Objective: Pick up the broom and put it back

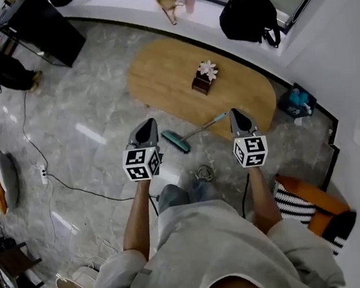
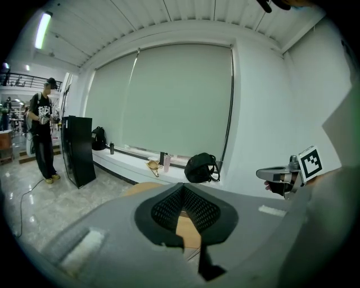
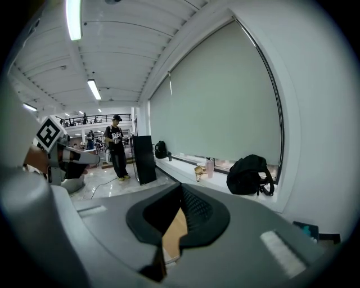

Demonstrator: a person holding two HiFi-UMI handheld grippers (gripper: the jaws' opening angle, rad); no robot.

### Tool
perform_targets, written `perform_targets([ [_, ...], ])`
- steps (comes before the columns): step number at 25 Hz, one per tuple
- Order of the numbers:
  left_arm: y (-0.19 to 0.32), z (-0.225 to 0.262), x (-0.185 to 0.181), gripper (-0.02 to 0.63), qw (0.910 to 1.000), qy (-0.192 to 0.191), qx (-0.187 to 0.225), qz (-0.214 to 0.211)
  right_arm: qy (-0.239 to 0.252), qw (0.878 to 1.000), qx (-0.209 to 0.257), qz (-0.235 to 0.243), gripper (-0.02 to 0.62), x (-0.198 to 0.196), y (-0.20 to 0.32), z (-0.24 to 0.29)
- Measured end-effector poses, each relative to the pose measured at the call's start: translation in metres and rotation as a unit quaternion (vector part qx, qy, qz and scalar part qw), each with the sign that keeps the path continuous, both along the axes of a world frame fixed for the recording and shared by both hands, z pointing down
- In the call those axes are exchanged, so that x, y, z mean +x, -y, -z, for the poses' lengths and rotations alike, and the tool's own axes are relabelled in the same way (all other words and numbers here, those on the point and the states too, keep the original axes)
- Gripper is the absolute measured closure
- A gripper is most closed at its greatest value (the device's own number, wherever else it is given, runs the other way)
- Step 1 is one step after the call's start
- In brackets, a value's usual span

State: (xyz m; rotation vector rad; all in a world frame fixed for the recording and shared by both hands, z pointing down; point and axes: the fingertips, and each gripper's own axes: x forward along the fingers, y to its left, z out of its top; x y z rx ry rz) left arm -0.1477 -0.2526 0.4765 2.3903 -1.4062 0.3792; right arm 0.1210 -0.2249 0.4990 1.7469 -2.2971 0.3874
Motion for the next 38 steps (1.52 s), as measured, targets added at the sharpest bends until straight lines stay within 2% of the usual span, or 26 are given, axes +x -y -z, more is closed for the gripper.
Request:
perform_targets([
  [6,0.011,-0.031,0.001,0.603,0.9997,0.009,-0.022,-0.009,0.011,1.0,-0.024,-0.007,0.592,-0.006,0.004,-0.027],
  [10,0.012,-0.057,0.003,0.603,0.9985,0.0,-0.048,-0.027,0.008,0.999,-0.046,-0.02,0.592,-0.01,-0.002,-0.052],
  [16,0.006,-0.099,-0.01,0.603,0.9959,-0.002,-0.078,-0.046,0.013,0.996,-0.076,-0.048,0.592,-0.023,-0.021,-0.085],
  [27,-0.01,-0.179,-0.03,0.603,0.991,0.013,-0.123,-0.052,0.025,0.987,-0.135,-0.082,0.592,-0.029,-0.061,-0.17],
  [32,-0.026,-0.205,-0.03,0.603,0.9884,0.014,-0.142,-0.053,0.051,0.983,-0.154,-0.083,0.592,-0.032,-0.071,-0.203],
  [34,-0.033,-0.211,-0.031,0.603,0.9875,0.015,-0.147,-0.053,0.061,0.982,-0.16,-0.08,0.526,-0.035,-0.071,-0.214],
  [38,-0.04,-0.219,-0.034,0.603,0.9868,0.018,-0.152,-0.053,0.07,0.981,-0.16,-0.088,0.485,-0.033,-0.063,-0.227],
])
